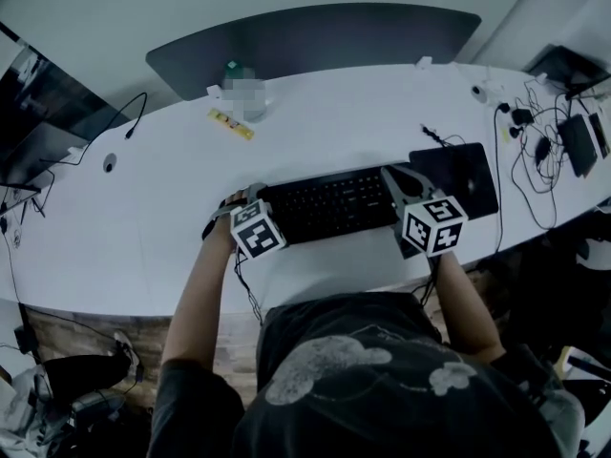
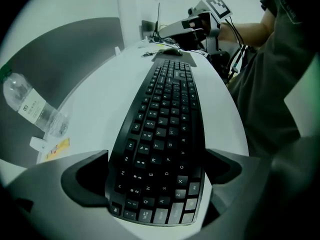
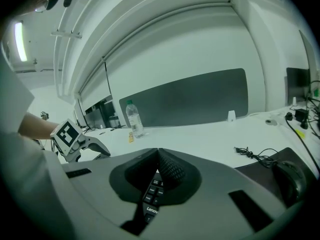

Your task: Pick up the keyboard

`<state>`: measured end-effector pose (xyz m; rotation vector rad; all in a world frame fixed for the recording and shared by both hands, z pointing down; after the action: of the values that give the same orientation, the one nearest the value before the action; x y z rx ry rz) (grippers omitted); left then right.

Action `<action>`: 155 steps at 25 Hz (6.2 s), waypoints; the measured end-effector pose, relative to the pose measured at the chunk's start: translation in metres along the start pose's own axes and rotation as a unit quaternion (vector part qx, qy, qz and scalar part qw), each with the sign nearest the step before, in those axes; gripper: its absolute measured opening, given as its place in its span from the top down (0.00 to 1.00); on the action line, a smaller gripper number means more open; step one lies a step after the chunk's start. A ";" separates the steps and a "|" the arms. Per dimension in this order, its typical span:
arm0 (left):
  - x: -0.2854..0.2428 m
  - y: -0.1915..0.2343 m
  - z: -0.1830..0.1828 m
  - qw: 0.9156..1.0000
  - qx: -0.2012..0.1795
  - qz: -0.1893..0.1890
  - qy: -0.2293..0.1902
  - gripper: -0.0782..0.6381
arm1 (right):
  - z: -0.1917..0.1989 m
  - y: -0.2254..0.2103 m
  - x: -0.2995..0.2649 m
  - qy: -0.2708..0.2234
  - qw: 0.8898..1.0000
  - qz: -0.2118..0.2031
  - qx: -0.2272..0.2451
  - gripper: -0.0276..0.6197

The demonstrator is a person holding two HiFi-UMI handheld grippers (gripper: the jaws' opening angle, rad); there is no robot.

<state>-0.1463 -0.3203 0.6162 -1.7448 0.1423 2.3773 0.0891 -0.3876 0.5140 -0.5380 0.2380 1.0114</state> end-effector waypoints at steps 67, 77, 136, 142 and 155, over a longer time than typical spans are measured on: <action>0.003 -0.010 -0.017 0.996 -0.061 -0.045 0.046 0.07 | 0.111 0.076 -0.067 0.689 0.555 -0.445 0.135 0.79; 0.018 -0.024 -0.023 0.988 -0.094 -0.119 0.024 0.07 | 0.105 0.085 -0.043 0.658 0.591 -0.445 0.137 0.85; 0.137 -0.295 -0.033 0.843 0.348 -0.290 -0.290 0.89 | 0.139 0.139 0.226 0.072 0.964 -0.222 -0.127 0.86; 0.144 -0.349 -0.019 0.839 0.348 -0.283 -0.309 0.89 | 0.177 0.168 0.278 0.064 0.962 -0.222 -0.149 0.86; 0.153 -0.454 0.007 0.837 0.339 -0.279 -0.325 0.89 | 0.238 0.219 0.369 0.030 0.959 -0.233 -0.160 0.86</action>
<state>-0.1022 0.1395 0.4885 -0.5111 0.2814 1.9675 0.0806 0.1020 0.4879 -0.8728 -0.0058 0.5741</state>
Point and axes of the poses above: the fingertips, and each gripper's own axes: x backward along the fingers, y to its left, z out of its underside, the point moved 2 cm from there along x, backward along the fingers, and after that the axes turned 6 degrees about -x, right-handed, at the moved point
